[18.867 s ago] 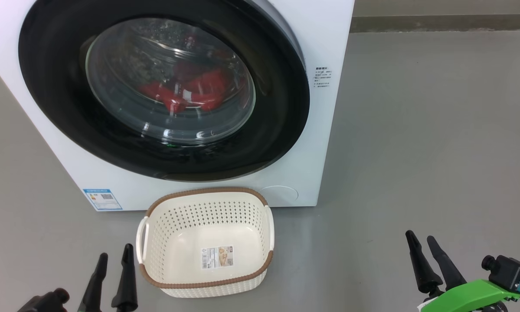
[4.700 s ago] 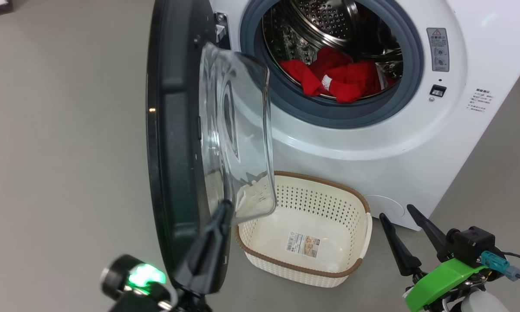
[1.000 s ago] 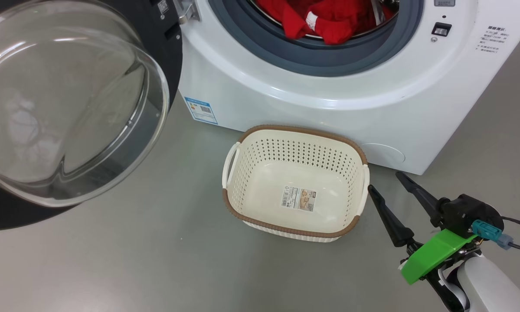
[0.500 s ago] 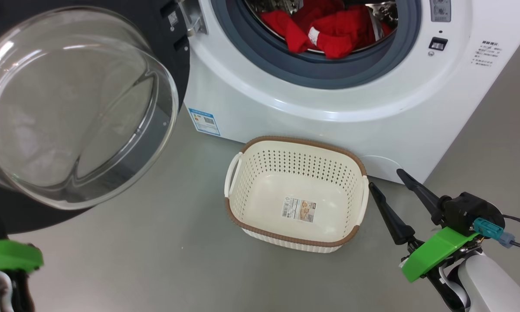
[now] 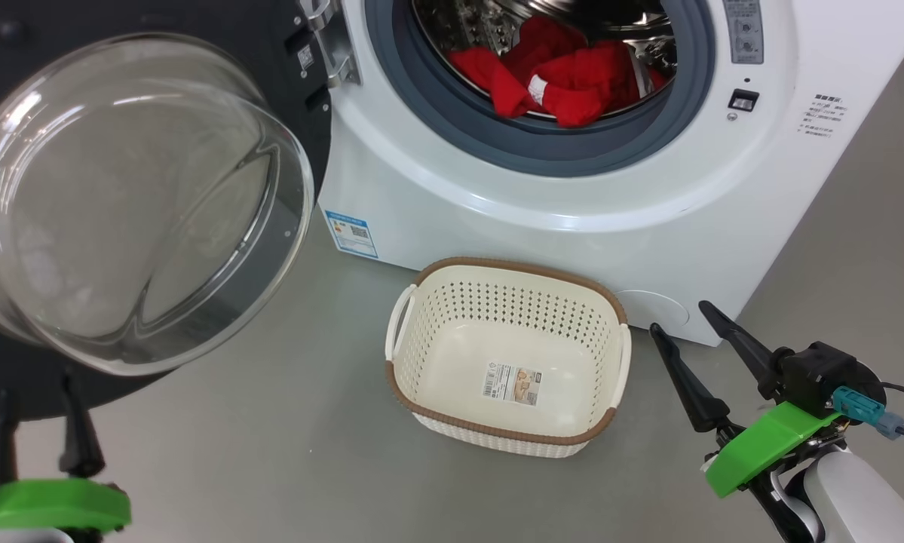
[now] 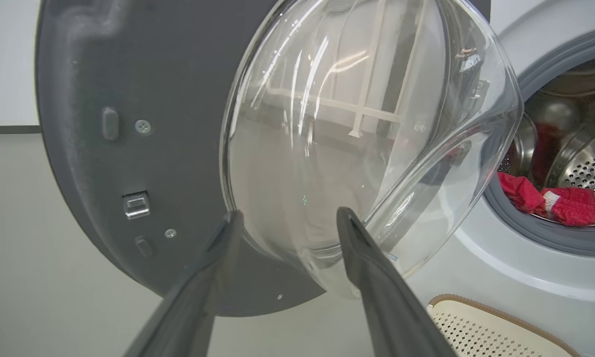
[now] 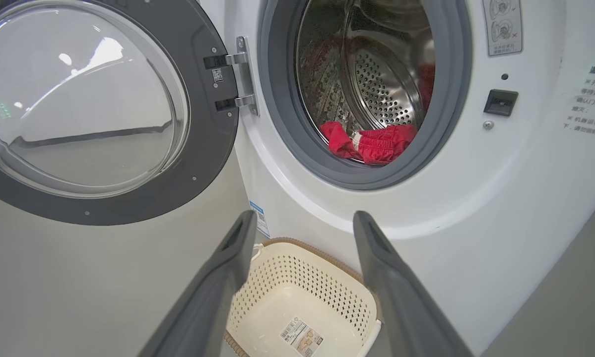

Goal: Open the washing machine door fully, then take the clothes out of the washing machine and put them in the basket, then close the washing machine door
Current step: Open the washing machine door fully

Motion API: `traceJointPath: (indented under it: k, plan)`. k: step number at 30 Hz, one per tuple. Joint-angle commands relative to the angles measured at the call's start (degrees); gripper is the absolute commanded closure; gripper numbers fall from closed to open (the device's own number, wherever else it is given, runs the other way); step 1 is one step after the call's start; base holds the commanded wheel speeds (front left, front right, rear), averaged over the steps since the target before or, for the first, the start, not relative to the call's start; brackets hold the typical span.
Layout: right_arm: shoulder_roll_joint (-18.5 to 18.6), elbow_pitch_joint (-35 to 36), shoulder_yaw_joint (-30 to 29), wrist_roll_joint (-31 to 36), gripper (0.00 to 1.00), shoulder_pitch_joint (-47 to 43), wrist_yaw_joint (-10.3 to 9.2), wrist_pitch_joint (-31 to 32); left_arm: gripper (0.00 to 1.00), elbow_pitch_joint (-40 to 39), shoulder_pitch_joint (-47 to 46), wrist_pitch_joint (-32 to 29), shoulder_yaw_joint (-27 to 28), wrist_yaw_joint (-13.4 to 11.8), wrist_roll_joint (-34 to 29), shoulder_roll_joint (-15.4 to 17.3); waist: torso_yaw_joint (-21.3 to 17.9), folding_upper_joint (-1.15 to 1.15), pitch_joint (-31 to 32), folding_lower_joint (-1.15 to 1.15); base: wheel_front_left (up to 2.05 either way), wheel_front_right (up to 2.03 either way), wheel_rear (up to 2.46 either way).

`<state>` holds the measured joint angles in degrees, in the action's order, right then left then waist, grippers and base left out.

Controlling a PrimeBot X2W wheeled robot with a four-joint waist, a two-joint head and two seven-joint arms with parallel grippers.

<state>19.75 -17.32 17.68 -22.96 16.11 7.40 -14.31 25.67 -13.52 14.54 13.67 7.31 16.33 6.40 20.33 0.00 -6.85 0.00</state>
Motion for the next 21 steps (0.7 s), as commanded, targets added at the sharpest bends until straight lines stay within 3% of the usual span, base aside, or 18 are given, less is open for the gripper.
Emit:
traceJointPath:
  k: [1,21]
  plan:
    - [0.30,1.60,0.49,-0.18,0.00,-1.06,0.09,-0.69,0.00,-2.06,0.57,0.46,1.02,0.17,0.13,1.68,-0.36,0.00,0.32,0.00,0.00,0.00,0.00]
    - [-0.93,2.92,-2.63,0.30,0.00,-4.43,0.09,-0.69,0.00,-7.83,6.68,0.46,-9.88,0.17,4.08,3.31,-9.75,0.00,2.17,0.00,0.00,0.00,0.00]
